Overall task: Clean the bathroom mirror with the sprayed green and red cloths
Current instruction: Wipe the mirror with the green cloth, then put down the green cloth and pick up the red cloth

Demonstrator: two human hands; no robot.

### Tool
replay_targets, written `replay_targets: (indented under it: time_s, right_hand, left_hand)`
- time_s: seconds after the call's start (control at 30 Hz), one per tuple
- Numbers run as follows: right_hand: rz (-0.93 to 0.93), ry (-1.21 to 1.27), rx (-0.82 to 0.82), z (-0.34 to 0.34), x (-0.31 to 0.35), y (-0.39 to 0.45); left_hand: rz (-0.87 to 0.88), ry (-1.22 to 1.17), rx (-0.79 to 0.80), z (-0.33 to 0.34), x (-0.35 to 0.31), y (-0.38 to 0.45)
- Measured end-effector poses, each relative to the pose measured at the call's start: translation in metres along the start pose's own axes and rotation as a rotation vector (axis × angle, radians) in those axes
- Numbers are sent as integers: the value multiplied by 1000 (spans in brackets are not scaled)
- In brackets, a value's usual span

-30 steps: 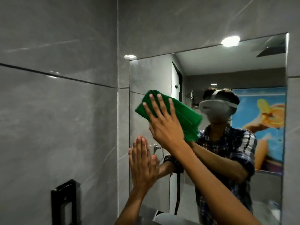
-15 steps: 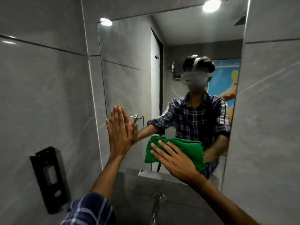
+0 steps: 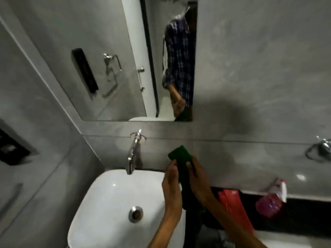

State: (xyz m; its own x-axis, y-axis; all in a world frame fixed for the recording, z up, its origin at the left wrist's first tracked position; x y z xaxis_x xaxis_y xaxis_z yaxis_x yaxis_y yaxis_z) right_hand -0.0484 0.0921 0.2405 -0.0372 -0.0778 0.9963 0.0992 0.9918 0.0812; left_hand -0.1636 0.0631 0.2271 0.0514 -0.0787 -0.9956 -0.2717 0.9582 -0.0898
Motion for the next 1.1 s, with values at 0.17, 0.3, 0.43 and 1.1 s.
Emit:
replay_targets:
  time_s: [0.17,0.3,0.43,1.1]
  right_hand:
    - [177,-41,45,-61,-67,-57]
    - [337,-101,171,-130,-127,-73]
    - [524,20,159,-192,-189,-87]
    - [705,-765,-85,-264,-372,-33]
  left_hand:
    - [-393,-156,167,70,78,-44]
    - [-705,-212,165,97,160,-76]
    - [-851,-277,252,119,227,-86]
    - [-204,680,330,190,337,14]
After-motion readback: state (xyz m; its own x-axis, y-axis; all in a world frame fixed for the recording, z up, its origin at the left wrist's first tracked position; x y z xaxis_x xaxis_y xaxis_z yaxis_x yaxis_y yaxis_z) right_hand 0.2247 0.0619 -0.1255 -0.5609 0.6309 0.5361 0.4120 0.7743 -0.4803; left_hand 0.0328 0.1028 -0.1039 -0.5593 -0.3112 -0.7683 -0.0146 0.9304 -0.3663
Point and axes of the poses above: each hand's wrist, its own y-axis towards the middle knuckle, its own z-axis out of the palm, x = y × z, the point moved 6 cm from there along y, towards the middle knuckle, and after that the axes turned 11 degrees about y, right-handed, at the moved point
